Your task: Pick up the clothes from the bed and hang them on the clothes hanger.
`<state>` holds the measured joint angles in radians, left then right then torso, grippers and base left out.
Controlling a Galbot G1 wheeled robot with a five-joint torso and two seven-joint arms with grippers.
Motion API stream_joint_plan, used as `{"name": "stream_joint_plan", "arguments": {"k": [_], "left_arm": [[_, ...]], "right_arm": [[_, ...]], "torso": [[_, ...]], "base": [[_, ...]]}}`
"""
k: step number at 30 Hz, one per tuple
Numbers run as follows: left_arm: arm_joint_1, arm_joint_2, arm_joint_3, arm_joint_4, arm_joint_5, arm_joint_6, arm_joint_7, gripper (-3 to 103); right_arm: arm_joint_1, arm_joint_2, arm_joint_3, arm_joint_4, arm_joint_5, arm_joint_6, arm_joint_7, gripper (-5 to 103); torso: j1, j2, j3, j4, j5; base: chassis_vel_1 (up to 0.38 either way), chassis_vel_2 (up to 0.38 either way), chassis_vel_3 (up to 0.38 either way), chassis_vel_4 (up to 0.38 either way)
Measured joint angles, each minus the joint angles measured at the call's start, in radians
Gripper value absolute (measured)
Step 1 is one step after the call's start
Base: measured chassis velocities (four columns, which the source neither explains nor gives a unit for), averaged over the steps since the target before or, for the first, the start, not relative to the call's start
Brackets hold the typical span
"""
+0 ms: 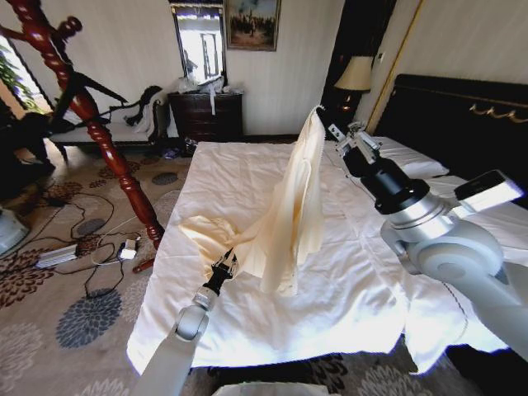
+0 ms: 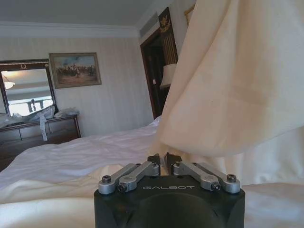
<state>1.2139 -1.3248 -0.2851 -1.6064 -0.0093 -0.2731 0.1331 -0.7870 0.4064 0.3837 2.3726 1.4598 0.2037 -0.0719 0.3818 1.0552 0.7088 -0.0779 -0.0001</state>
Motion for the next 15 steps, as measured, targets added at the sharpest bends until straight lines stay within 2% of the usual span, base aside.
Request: {"name": "stream_joint_plan", "arguments": {"k": [2,3,10,12,13,14,15], "left_arm": [[0.003,-0.001,-0.001,0.0,0.0,0.0,0.0,3],[0.005,-0.001,-0.001,0.0,0.0,0.0,0.0,1],[0.017,0.007,-0.006,-0.002,0.0,-0.001,0.001,0],[0.02,0.006,-0.007,-0.002,0.0,-0.002,0.002,10],[0.022,0.005,-0.007,-0.003,0.0,-0.003,0.002,10],[0.025,0.002,-0.007,-0.003,0.0,-0.003,0.003,21],[0.026,0.0,-0.007,-0.004,0.0,-0.003,0.003,21]], "right_arm": [[0.001,-0.001,0.001,0.002,0.001,0.001,0.001,0],[0.001,-0.002,0.002,0.003,0.002,0.001,0.001,0],[0.001,-0.004,0.006,0.008,0.005,0.003,0.002,0],[0.001,-0.004,0.006,0.01,0.005,0.003,0.002,0],[0.001,-0.004,0.007,0.011,0.005,0.003,0.002,0],[0.001,-0.005,0.007,0.012,0.005,0.003,0.002,0],[0.001,-0.005,0.007,0.013,0.006,0.003,0.002,0]], "torso": [[0.0,0.0,0.0,0.0,0.0],[0.0,0.0,0.0,0.0,0.0],[0.0,0.0,0.0,0.0,0.0],[0.0,0.0,0.0,0.0,0.0],[0.0,0.0,0.0,0.0,0.0],[0.0,0.0,0.0,0.0,0.0],[0.0,0.0,0.0,0.0,0.0]], "base": [[0.0,0.0,0.0,0.0],[0.0,0.0,0.0,0.0],[0.0,0.0,0.0,0.0],[0.0,0.0,0.0,0.0],[0.0,0.0,0.0,0.0],[0.0,0.0,0.0,0.0],[0.0,0.0,0.0,0.0]]}}
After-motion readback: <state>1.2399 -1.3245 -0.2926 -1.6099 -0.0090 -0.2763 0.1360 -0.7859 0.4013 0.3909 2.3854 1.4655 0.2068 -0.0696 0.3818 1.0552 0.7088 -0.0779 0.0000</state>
